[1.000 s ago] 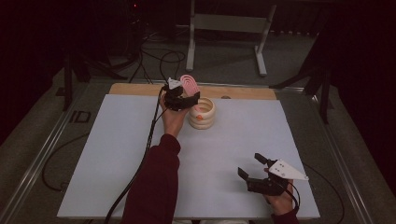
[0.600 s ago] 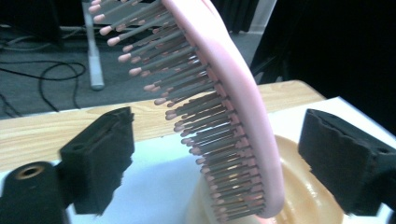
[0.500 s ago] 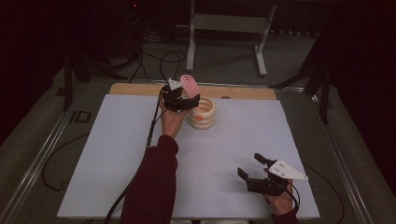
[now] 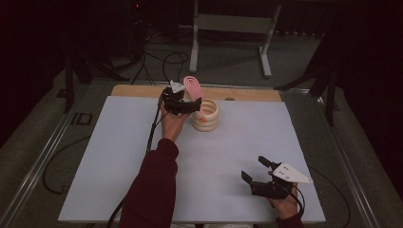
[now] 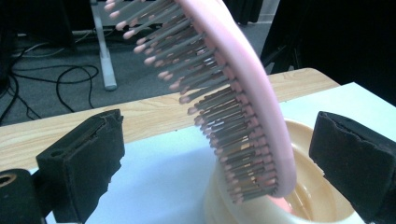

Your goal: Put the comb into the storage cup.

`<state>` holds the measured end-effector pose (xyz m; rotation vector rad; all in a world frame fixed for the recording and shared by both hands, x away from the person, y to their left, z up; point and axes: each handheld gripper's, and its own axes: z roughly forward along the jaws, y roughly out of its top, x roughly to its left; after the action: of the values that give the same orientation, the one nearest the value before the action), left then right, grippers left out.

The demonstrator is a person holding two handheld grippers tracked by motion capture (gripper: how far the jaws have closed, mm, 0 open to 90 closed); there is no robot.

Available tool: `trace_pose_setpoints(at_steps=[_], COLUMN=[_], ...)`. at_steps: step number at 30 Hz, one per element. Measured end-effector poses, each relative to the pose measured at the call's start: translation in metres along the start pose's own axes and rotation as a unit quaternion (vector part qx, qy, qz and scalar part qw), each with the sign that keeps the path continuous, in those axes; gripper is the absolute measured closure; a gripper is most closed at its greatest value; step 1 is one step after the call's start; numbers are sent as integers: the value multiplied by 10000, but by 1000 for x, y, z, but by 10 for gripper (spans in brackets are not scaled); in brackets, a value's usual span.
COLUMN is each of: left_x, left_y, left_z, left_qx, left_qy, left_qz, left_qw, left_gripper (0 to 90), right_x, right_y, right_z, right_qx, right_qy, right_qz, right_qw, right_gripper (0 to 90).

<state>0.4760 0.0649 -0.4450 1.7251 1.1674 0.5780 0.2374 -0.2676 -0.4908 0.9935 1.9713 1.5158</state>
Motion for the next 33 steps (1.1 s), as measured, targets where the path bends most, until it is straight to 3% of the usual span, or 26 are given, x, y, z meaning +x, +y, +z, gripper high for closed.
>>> trace_pose_setpoints(at_steps=[5, 15, 33], left_x=[6, 11, 20], left_y=[-4, -12, -24], left_z=[-4, -14, -39], left_qx=[35, 40, 152], left_qy=[40, -92, -271], left_qz=[22, 28, 229], left_qw=[10000, 9999, 9993], left_gripper=[35, 26, 17], right_x=[1, 2, 4], right_y=[0, 0, -1], right_z=[1, 2, 4], right_qx=[14, 39, 54], right_qy=[32, 40, 69], right_qz=[-7, -9, -56], right_qw=[10000, 10000, 9999], right_gripper=[122, 122, 122])
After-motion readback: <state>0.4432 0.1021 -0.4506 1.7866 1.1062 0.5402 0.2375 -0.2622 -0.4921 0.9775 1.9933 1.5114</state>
